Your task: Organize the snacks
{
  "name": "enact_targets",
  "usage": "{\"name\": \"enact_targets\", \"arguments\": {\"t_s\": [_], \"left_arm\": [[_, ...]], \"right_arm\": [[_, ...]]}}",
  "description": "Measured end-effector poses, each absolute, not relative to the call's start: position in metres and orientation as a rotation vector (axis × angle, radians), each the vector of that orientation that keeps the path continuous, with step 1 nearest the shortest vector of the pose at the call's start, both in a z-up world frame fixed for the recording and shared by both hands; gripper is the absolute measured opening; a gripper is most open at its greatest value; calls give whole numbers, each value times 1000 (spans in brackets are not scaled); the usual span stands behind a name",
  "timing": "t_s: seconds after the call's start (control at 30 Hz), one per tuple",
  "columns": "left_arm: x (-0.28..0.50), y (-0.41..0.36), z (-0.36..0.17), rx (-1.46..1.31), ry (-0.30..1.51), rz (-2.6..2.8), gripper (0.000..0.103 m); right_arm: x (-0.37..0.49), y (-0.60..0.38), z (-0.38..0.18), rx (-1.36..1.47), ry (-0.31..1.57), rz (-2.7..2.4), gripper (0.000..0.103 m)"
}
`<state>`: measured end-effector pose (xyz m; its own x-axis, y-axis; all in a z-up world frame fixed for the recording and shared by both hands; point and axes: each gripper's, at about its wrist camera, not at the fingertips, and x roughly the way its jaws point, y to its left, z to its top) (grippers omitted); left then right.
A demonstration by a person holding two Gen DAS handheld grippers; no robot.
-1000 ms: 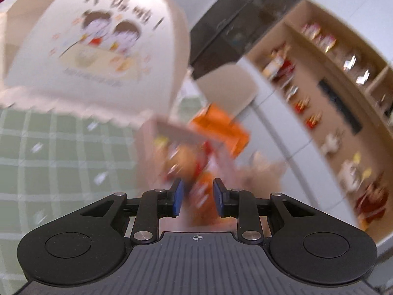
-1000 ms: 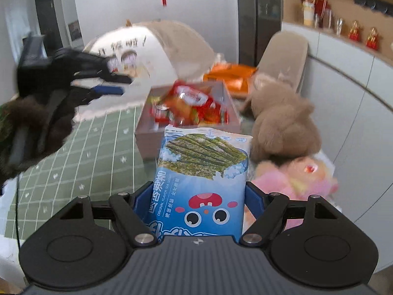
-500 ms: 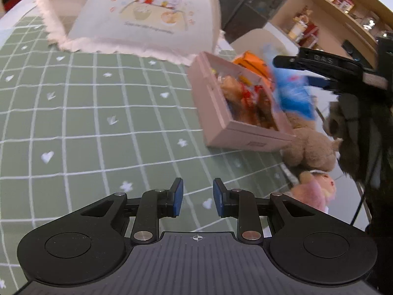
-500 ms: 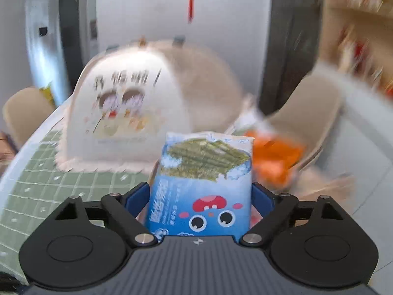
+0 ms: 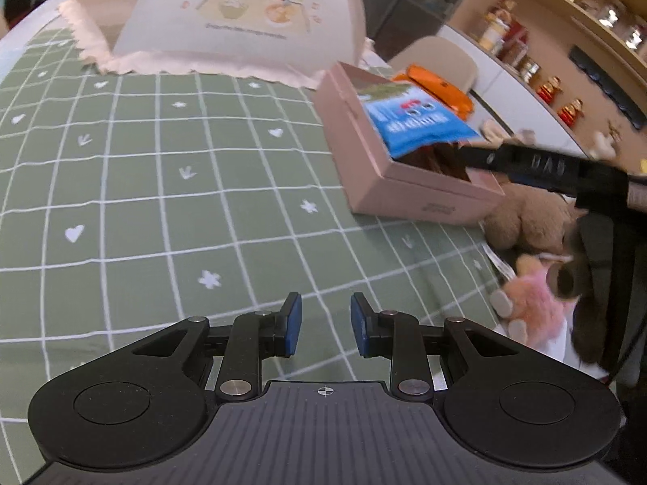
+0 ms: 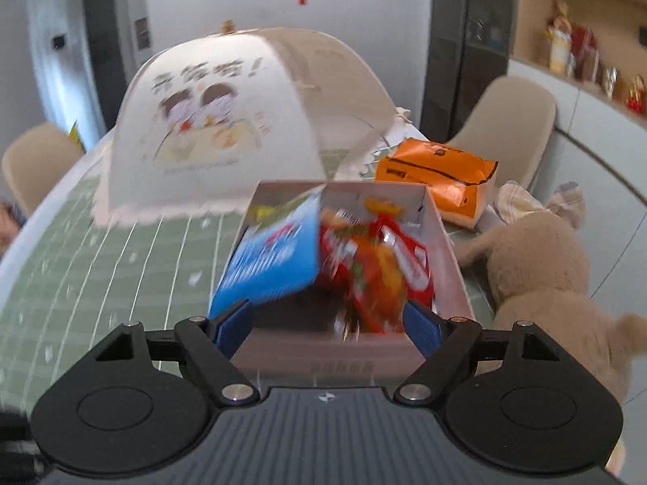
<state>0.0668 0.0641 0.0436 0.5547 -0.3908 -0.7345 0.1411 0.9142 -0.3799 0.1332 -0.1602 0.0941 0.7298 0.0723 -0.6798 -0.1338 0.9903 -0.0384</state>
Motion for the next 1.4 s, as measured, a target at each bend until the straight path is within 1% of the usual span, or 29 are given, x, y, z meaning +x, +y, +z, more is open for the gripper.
{"name": "enact_targets", "arguments": {"t_s": [0.1, 0.23, 0.43, 0.5, 0.63, 0.7, 0.8, 0.87, 1.07, 1.23, 1.4], "left_arm": [[65, 53, 49, -260, 926, -351, 30], [62, 41, 54, -184, 872, -344, 30], [51, 32, 35, -60, 821, -260, 30], [51, 32, 29, -30, 805, -226, 30], [54, 34, 15, -24, 817, -193, 30], [53, 32, 9, -13, 801, -192, 31], [52, 26, 5, 16, 765, -195, 31], [52, 22, 2, 27, 737, -192, 31], [48, 11, -3, 72, 688, -148, 31], [44, 6, -5, 63, 665, -112, 31], [44, 8, -6, 59, 656, -115, 31]], "right_arm": [[111, -151, 90, -118, 730, 103, 82], [94, -149, 67, -27, 807, 143, 82], [80, -140, 17, -13, 889, 85, 82], [74, -138, 8, -11, 888, 88, 83], [63, -130, 3, -42, 821, 50, 85], [63, -134, 1, -23, 805, 27, 92], [59, -141, -4, 2, 783, -5, 100], [60, -144, -4, 11, 789, -20, 103], [60, -150, -6, -7, 768, 23, 103], [53, -154, -9, -5, 723, 31, 103], [53, -155, -9, -1, 719, 22, 103]]}}
